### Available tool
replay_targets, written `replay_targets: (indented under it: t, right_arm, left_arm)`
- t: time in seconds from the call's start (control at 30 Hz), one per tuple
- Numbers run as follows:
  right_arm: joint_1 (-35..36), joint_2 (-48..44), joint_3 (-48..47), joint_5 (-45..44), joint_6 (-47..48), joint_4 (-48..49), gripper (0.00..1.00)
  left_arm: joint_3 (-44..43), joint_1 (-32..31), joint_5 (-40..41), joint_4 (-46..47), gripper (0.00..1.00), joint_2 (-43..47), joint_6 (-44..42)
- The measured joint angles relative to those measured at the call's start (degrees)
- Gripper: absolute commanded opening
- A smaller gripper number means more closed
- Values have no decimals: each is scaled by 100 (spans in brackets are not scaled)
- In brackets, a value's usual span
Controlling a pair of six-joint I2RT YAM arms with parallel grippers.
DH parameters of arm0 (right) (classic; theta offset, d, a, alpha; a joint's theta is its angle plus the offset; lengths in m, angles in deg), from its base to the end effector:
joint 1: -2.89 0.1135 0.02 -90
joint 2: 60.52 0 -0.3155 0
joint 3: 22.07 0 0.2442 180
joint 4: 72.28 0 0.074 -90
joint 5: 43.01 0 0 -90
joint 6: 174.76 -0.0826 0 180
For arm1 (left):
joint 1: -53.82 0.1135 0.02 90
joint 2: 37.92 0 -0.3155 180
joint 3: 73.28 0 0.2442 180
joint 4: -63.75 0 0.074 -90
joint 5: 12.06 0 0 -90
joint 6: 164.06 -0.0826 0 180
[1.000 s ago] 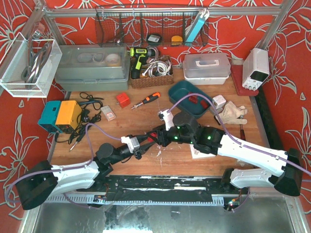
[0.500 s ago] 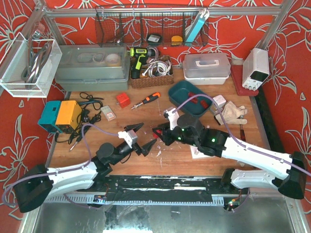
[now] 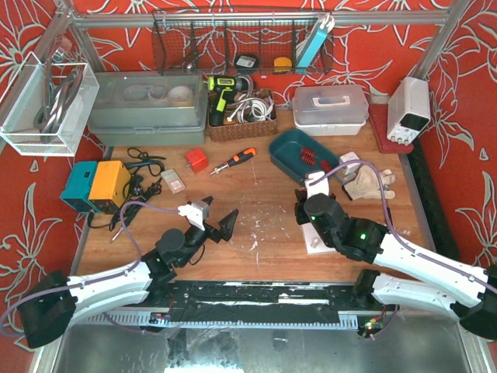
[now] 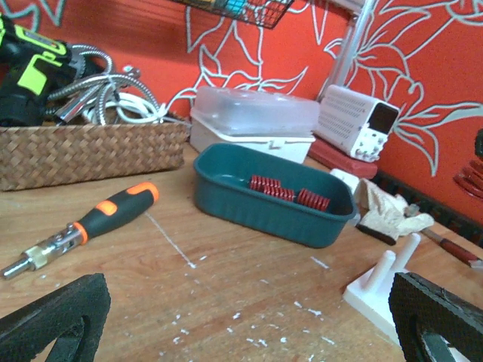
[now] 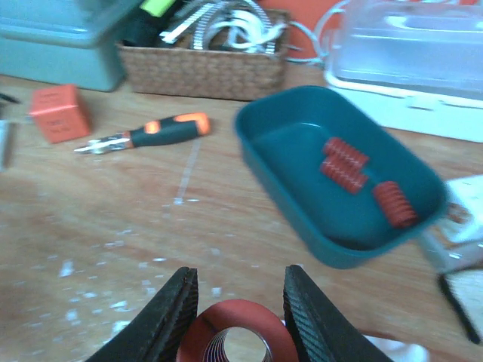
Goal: Install the large spring
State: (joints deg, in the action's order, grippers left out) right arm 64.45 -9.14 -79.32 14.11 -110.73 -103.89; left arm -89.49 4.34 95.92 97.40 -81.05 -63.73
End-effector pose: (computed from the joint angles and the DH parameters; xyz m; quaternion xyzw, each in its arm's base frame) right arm 0.1324 0.1502 0.3227 -0.1049 0.8194 0.1798 0.5342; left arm 0.1227 -0.1043 0.2365 0.1098 0.6574 -0.2781 0.6917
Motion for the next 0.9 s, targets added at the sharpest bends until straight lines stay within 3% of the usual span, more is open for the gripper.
replay_targets:
  t: [0.43, 0.9]
  right_arm:
    - [-1364, -166, 555, -597, 361, -201, 0]
    - [-2695, 774, 599, 382, 42, 66, 0]
  left_arm:
    - [-46, 0, 160, -372, 100, -190, 170]
    - [-92, 0, 120, -535, 100, -221, 168]
